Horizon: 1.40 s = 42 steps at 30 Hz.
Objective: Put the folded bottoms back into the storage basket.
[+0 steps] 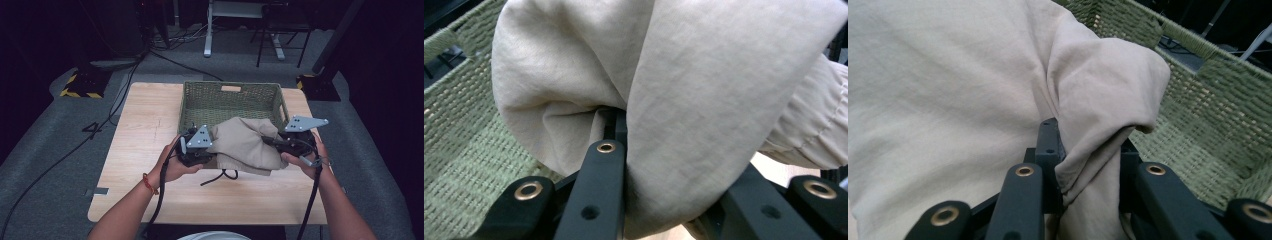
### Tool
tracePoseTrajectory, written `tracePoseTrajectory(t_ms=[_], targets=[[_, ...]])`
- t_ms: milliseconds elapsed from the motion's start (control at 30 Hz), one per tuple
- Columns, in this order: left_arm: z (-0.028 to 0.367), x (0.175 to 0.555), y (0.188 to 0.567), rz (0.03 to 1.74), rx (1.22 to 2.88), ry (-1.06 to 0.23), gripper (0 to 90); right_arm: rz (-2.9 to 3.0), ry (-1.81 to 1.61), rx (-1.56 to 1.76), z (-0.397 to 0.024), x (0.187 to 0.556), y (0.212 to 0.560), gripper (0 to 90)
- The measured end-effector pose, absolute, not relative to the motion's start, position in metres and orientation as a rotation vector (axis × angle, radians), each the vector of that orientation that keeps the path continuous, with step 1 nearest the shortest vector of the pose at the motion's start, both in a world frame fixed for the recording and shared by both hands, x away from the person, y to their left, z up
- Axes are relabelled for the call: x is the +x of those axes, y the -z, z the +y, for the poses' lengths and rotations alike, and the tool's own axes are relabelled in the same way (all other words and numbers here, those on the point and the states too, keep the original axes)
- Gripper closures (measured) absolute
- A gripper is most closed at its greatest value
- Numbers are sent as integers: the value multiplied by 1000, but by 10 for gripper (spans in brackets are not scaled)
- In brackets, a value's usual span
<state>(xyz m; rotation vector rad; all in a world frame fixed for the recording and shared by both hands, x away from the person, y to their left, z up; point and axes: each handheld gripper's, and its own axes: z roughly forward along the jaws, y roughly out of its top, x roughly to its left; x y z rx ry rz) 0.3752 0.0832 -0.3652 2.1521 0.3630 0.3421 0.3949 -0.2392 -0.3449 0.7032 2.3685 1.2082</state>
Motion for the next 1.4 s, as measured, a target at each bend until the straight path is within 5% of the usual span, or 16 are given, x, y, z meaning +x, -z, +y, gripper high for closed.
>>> tracePoseTrajectory(t_ms=[1400], targets=[[79, 462, 343, 479, 2125, -445, 789, 2289, -1083, 735, -217, 493, 314, 742]])
